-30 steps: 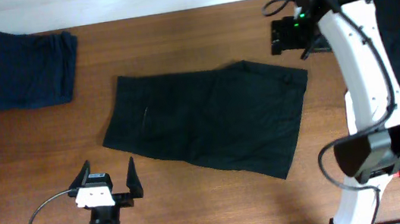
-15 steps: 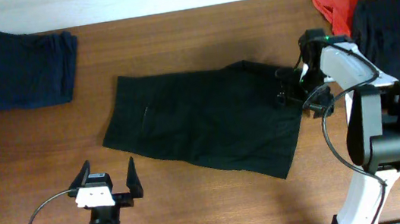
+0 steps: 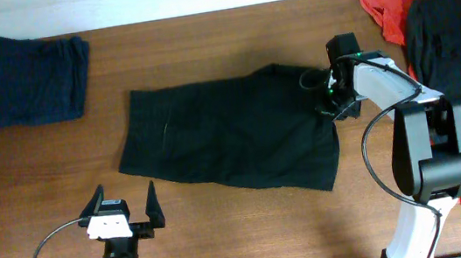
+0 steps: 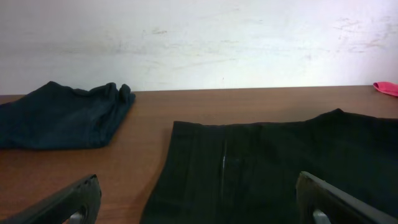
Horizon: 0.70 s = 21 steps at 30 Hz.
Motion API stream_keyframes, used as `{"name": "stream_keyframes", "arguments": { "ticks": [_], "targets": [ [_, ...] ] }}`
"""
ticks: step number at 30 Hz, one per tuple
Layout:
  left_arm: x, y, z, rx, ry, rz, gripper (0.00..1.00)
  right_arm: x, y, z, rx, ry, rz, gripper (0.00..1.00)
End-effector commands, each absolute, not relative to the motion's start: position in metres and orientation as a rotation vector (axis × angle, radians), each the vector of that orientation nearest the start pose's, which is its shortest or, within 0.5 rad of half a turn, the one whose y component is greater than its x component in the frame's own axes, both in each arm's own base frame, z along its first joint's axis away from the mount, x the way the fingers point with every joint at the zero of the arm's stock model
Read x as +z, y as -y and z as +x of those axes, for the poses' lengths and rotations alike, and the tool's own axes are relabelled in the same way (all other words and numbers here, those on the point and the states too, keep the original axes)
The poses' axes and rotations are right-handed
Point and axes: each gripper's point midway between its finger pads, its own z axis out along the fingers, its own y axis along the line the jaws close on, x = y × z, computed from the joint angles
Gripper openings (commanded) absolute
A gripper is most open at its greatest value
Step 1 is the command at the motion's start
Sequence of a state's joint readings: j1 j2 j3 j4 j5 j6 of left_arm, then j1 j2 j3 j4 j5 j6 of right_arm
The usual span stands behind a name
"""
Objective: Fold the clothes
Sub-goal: 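Pull the shorts' right end rightward with the right gripper to flatten them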
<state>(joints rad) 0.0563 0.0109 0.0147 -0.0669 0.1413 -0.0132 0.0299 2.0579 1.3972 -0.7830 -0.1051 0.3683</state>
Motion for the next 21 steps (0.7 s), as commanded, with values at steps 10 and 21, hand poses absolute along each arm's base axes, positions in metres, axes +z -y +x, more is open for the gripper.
{"name": "stream_keyframes", "arguments": {
  "ticks": [10,21],
  "targets": [
    [0.160,0.011,0.245,-0.092,-1.636,0.046,0.99,0.097,0.028,0.476,-0.142,-2.751,0.409,0.99],
    [0.160,0.011,0.245,-0.092,-1.636,0.046,0.99,0.127,-0.118,0.452,0.239,-2.859,-0.088,0.75]
  ]
}}
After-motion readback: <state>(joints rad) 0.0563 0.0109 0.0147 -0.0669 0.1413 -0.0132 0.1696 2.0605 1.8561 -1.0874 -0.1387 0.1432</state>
